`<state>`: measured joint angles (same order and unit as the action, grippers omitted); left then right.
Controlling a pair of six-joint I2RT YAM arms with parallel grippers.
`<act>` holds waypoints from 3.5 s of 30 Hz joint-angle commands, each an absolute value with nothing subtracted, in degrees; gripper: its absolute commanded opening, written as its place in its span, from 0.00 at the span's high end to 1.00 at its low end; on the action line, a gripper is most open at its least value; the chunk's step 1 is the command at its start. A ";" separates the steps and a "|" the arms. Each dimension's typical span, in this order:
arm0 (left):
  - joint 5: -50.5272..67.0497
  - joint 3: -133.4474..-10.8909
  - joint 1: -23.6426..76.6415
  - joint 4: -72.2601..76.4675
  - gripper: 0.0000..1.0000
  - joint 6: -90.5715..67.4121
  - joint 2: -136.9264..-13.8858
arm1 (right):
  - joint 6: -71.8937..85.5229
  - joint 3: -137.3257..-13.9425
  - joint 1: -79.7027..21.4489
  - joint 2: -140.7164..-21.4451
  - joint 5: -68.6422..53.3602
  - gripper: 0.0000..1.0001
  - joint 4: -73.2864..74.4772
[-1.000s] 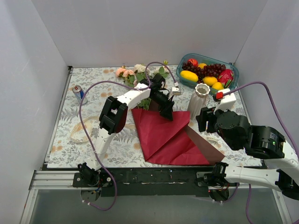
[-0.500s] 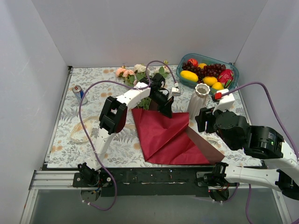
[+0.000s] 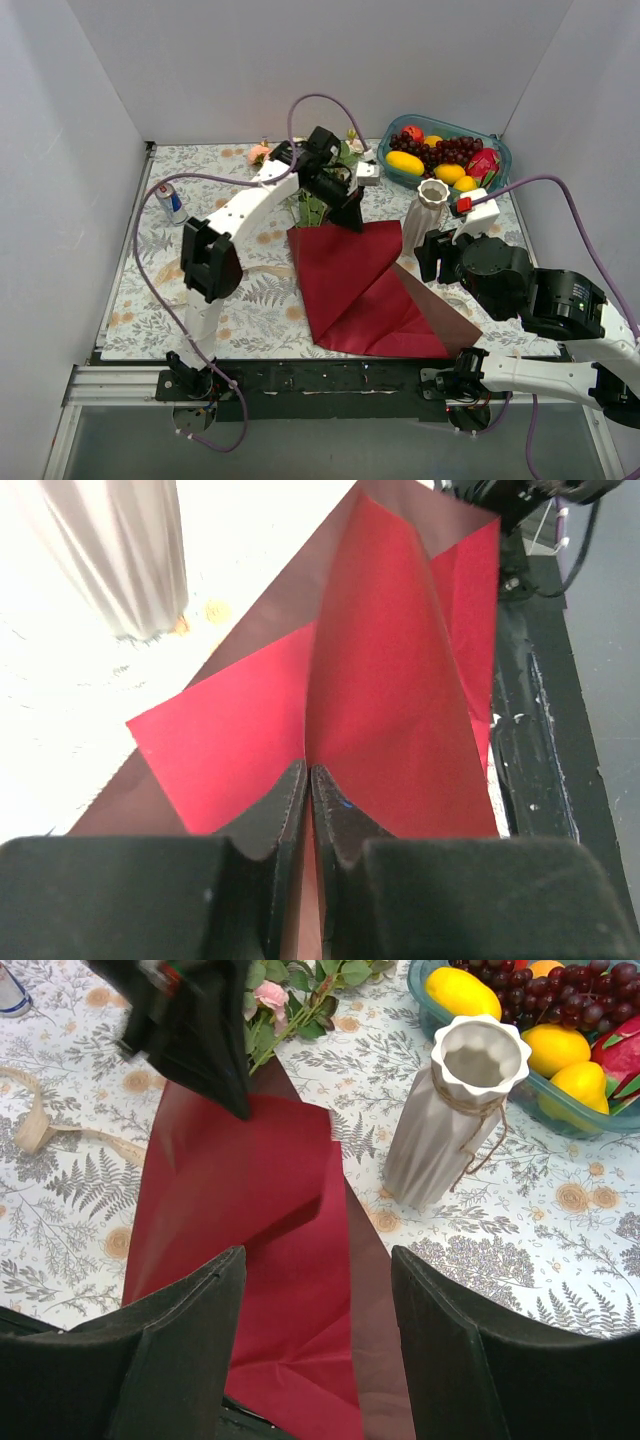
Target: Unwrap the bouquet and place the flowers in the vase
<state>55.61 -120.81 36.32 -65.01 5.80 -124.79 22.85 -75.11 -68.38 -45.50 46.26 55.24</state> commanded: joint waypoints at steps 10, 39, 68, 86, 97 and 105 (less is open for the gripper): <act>48.17 -107.78 31.38 -74.26 0.90 13.80 -96.61 | 20.13 -75.50 -68.64 -44.65 44.65 0.32 50.10; 49.92 -85.16 -4.04 -72.95 0.02 11.53 -68.56 | 22.59 -70.31 -68.64 -48.60 42.36 0.28 47.37; 27.51 -88.25 11.77 -56.26 0.02 -21.00 -82.96 | 26.10 -75.93 -69.87 -58.97 45.00 0.26 48.43; 35.76 -73.30 14.24 -59.59 0.02 -9.41 -89.91 | 27.24 -75.15 -70.05 -58.54 44.65 0.25 49.22; 45.52 -74.88 18.81 -55.99 0.02 -8.97 -98.78 | 28.65 -73.21 -70.14 -56.60 44.12 0.26 49.48; 43.33 -77.43 19.95 -48.96 0.03 -12.56 -102.57 | 29.44 -72.42 -70.40 -55.20 43.24 0.27 49.83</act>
<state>42.72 -74.00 19.42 -53.82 -11.07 -103.98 28.29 -72.86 -69.91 -56.71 43.24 50.02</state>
